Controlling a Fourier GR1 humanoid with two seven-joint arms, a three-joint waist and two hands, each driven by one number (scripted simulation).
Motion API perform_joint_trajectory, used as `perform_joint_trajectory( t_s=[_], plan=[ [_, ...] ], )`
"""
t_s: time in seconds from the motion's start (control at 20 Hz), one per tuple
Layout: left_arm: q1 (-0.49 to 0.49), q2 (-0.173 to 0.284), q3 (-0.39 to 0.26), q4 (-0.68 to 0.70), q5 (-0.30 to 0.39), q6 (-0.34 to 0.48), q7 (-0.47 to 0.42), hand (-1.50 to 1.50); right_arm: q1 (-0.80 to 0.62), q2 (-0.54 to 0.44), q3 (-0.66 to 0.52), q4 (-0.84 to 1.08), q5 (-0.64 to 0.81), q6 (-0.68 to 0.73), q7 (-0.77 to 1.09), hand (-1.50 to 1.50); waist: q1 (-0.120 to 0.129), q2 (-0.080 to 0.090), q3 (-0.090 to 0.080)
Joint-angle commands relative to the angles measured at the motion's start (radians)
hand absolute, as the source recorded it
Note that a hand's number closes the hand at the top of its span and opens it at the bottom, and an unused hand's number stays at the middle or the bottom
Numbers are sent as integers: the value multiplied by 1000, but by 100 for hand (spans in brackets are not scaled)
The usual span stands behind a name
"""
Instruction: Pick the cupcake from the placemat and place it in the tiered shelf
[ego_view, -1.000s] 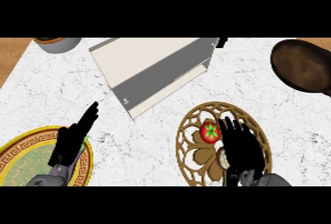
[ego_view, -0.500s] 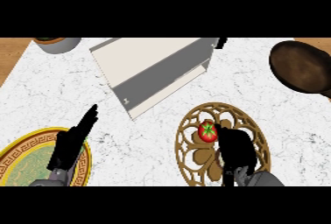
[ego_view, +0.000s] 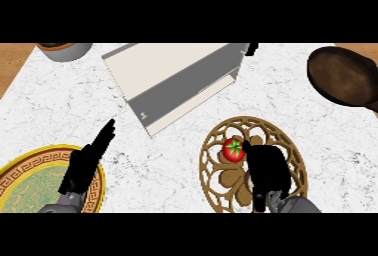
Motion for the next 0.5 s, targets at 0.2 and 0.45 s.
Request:
perform_joint_trajectory(
  t_s=[0.2, 0.45],
  plan=[
    [14, -28, -6, -27, -25, 16, 11, 0, -86, -111, -159, 14, -130, -6, -320, 150, 10, 12, 7],
    [-9, 12, 45, -19, 24, -39, 46, 0, -146, -192, -292, 11, -261, 52, -519, 150, 5, 10, 7]
  ],
)
